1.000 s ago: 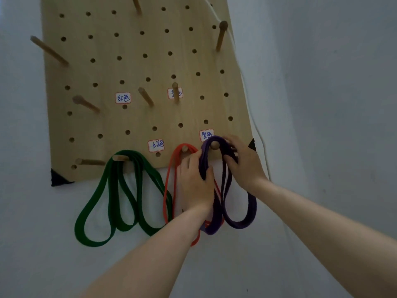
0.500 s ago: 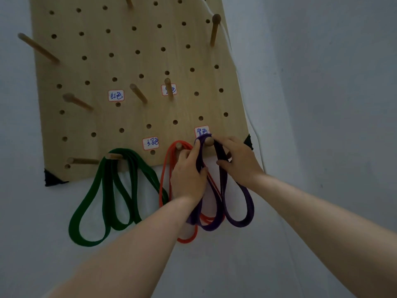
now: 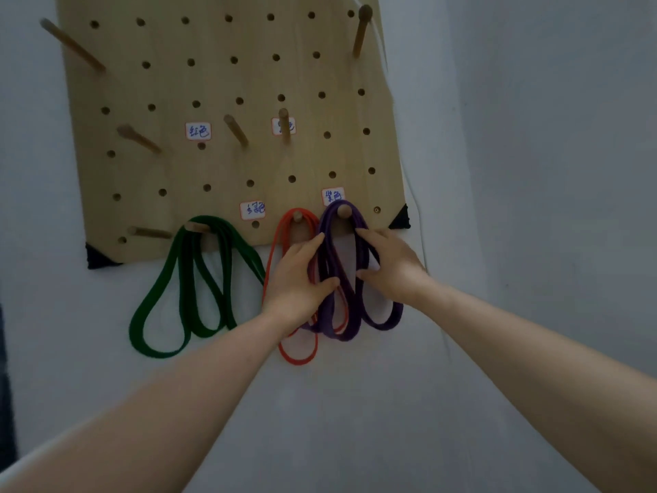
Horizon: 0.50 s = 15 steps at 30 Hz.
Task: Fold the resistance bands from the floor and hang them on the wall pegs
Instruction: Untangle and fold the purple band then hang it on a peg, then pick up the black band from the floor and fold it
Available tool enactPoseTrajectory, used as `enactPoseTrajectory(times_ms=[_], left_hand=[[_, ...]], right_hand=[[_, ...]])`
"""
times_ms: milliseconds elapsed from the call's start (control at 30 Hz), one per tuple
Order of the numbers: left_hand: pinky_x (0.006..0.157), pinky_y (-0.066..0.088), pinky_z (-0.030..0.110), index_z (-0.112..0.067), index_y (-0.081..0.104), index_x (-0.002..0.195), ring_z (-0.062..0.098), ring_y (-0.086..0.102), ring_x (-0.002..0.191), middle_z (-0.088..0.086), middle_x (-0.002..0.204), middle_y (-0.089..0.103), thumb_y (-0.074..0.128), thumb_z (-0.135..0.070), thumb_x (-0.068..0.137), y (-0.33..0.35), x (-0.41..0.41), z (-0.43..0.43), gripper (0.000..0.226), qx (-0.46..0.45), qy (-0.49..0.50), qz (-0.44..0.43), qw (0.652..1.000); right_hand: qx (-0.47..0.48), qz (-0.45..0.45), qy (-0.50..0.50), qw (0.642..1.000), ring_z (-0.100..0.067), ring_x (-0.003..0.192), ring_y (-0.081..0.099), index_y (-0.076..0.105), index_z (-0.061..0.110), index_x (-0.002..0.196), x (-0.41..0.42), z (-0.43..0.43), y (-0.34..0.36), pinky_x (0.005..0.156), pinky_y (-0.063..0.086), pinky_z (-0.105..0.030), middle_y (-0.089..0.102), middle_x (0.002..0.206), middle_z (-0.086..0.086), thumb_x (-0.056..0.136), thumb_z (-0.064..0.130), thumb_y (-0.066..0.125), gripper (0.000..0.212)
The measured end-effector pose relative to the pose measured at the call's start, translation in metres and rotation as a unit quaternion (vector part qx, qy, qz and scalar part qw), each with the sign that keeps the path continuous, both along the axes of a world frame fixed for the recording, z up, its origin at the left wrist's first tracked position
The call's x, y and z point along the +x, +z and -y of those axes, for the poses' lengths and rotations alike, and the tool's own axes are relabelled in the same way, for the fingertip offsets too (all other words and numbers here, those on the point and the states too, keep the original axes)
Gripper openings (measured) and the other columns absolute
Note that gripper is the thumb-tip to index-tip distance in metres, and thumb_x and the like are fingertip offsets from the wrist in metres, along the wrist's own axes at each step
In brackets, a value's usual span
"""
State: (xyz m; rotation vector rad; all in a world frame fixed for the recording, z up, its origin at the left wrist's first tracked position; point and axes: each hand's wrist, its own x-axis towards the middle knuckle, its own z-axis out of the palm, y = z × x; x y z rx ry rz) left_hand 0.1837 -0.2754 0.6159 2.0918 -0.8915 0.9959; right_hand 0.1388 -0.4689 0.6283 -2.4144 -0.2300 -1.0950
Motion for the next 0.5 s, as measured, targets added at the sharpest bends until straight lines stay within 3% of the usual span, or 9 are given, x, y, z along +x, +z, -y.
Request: enactPoseTrajectory(times_ms=[100, 200, 300, 400, 500], left_hand=[[0.100, 0.049, 0.031, -0.029, 0.053, 0.143, 0.013, 0.056, 0.120, -0.007, 0.134, 0.059, 0.079, -0.035, 0.082, -0.023, -0.025, -0.019, 0.066, -0.018, -0.029, -0.011, 0.999], [0.088, 0.055, 0.028, -0.021, 0.067, 0.126, 0.008, 0.064, 0.099, -0.009, 0.114, 0.067, 0.082, -0.029, 0.080, -0.055, -0.050, -0.039, 0.048, -0.004, -0.049, -0.010, 0.999], [0.077, 0.056, 0.022, -0.022, 0.073, 0.109, 0.006, 0.067, 0.086, -0.012, 0.098, 0.070, 0.083, -0.025, 0.081, -0.096, -0.073, -0.059, 0.030, 0.003, -0.081, -0.057, 0.995], [0.071, 0.054, 0.018, -0.016, 0.075, 0.102, 0.011, 0.069, 0.081, -0.005, 0.090, 0.073, 0.082, -0.016, 0.082, -0.144, -0.088, -0.081, 0.021, 0.011, -0.107, -0.147, 0.983], [0.070, 0.052, 0.016, -0.016, 0.076, 0.099, 0.011, 0.070, 0.075, -0.003, 0.083, 0.074, 0.082, -0.023, 0.082, -0.195, -0.094, -0.105, 0.020, 0.027, -0.120, -0.213, 0.969]], right_hand=[[0.018, 0.034, 0.022, 0.999, -0.017, 0.119, 0.056, 0.050, 0.023, 0.143, -0.025, -0.014, -0.031, 0.094, 0.047, -0.023, 0.051, 0.139, 0.001, 0.086, 0.020, 0.075, 0.061], [0.036, 0.052, 0.052, 0.997, -0.007, 0.090, 0.061, 0.065, 0.021, 0.124, -0.049, -0.026, -0.065, 0.075, 0.048, -0.011, 0.061, 0.113, 0.007, 0.085, 0.018, 0.077, 0.041], [0.070, 0.033, 0.104, 0.992, -0.009, 0.079, 0.064, 0.072, 0.018, 0.107, -0.073, -0.039, -0.104, 0.071, 0.053, -0.016, 0.066, 0.096, 0.006, 0.084, 0.015, 0.078, 0.023], [0.091, -0.028, 0.129, 0.987, -0.013, 0.075, 0.067, 0.074, 0.013, 0.100, -0.090, -0.052, -0.150, 0.070, 0.056, -0.021, 0.071, 0.087, 0.001, 0.086, 0.013, 0.077, 0.014], [0.100, -0.084, 0.142, 0.981, -0.017, 0.070, 0.067, 0.075, 0.014, 0.093, -0.097, -0.060, -0.194, 0.069, 0.055, -0.025, 0.073, 0.081, -0.001, 0.085, 0.011, 0.077, 0.009]])
